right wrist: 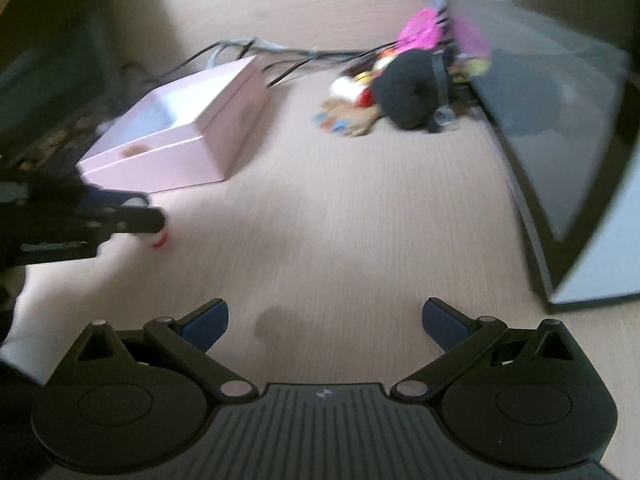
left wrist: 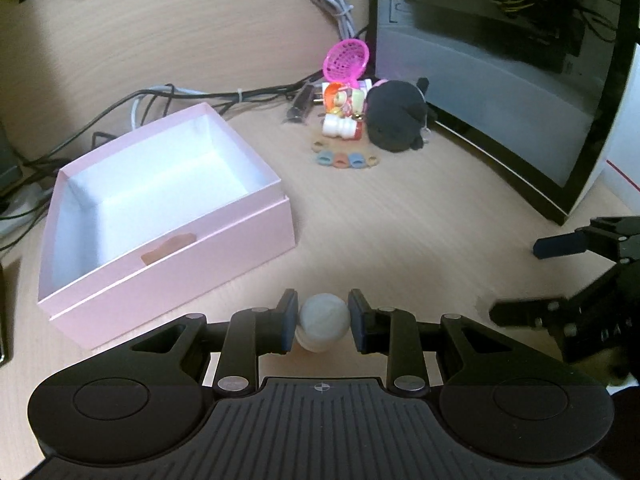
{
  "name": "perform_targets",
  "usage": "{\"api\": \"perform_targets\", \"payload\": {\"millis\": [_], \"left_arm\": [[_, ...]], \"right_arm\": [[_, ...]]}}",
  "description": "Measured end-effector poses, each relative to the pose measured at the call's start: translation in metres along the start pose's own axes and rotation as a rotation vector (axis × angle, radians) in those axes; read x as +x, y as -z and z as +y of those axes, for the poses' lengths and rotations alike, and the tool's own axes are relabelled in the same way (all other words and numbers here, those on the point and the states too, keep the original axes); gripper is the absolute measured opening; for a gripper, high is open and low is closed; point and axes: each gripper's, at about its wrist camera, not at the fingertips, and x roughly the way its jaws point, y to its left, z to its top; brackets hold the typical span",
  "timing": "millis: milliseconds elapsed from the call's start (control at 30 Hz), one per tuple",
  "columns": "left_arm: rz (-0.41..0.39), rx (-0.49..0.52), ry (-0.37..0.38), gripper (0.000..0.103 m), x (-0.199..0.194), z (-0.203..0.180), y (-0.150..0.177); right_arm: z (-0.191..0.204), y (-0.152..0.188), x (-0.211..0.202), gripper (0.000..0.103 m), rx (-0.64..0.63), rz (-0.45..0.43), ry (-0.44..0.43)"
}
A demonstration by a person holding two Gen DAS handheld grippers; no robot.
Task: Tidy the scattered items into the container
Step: 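Grasp a red-capped white bottle with the right tool while the left holds its bottle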
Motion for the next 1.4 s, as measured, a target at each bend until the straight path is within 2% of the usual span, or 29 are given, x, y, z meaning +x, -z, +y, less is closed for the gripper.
{"api": "perform_targets", "payload": {"millis": [33, 67, 100, 167, 200, 233, 300, 400, 567, 800, 867, 900, 1167, 1400], "left_arm": [[0.001, -0.002, -0.002, 0.031, 0.0, 0.0, 0.0], [0.004, -0.006, -0.004, 0.031, 0.001, 0.001, 0.001], [0.008, -0.009, -0.006, 0.031, 0.002, 0.003, 0.002], [0.014, -0.016, -0.01, 0.031, 0.002, 0.006, 0.005], [0.017, -0.022, -0.009, 0.031, 0.001, 0.008, 0.007], [0.019, -0.027, -0.008, 0.031, 0.0, 0.011, 0.01], [0.023, -0.038, -0.012, 0.031, -0.001, 0.017, 0.013], [0.023, -0.062, -0.016, 0.031, -0.002, 0.025, 0.014], [0.017, -0.091, -0.002, 0.031, -0.004, 0.036, 0.013], [0.018, -0.121, 0.025, 0.031, -0.002, 0.042, 0.012], [0.022, -0.13, 0.028, 0.031, -0.001, 0.042, 0.012], [0.024, -0.135, 0.029, 0.031, 0.0, 0.043, 0.012], [0.035, -0.146, 0.035, 0.031, 0.002, 0.044, 0.015], [0.036, -0.15, 0.032, 0.031, 0.002, 0.043, 0.018]], "right_arm": [[0.001, -0.005, -0.001, 0.103, 0.017, -0.021, -0.031], [0.005, -0.012, -0.002, 0.103, 0.012, -0.068, -0.022], [0.012, -0.02, -0.002, 0.103, -0.009, -0.121, 0.024], [0.025, -0.038, 0.007, 0.091, -0.067, -0.206, 0.148], [0.029, -0.048, 0.015, 0.079, -0.091, -0.233, 0.196], [0.031, -0.059, 0.025, 0.068, -0.106, -0.246, 0.233], [0.028, -0.081, 0.05, 0.054, -0.111, -0.252, 0.3], [0.026, -0.111, 0.085, 0.053, -0.112, -0.245, 0.336], [0.03, -0.139, 0.116, 0.053, -0.147, -0.248, 0.37], [0.031, -0.155, 0.143, 0.053, -0.201, -0.221, 0.41], [0.03, -0.154, 0.147, 0.047, -0.212, -0.215, 0.42], [0.03, -0.154, 0.148, 0.037, -0.216, -0.214, 0.424], [0.034, -0.147, 0.131, 0.036, -0.215, -0.223, 0.387], [0.049, -0.127, 0.094, 0.036, -0.199, -0.219, 0.291]]}}
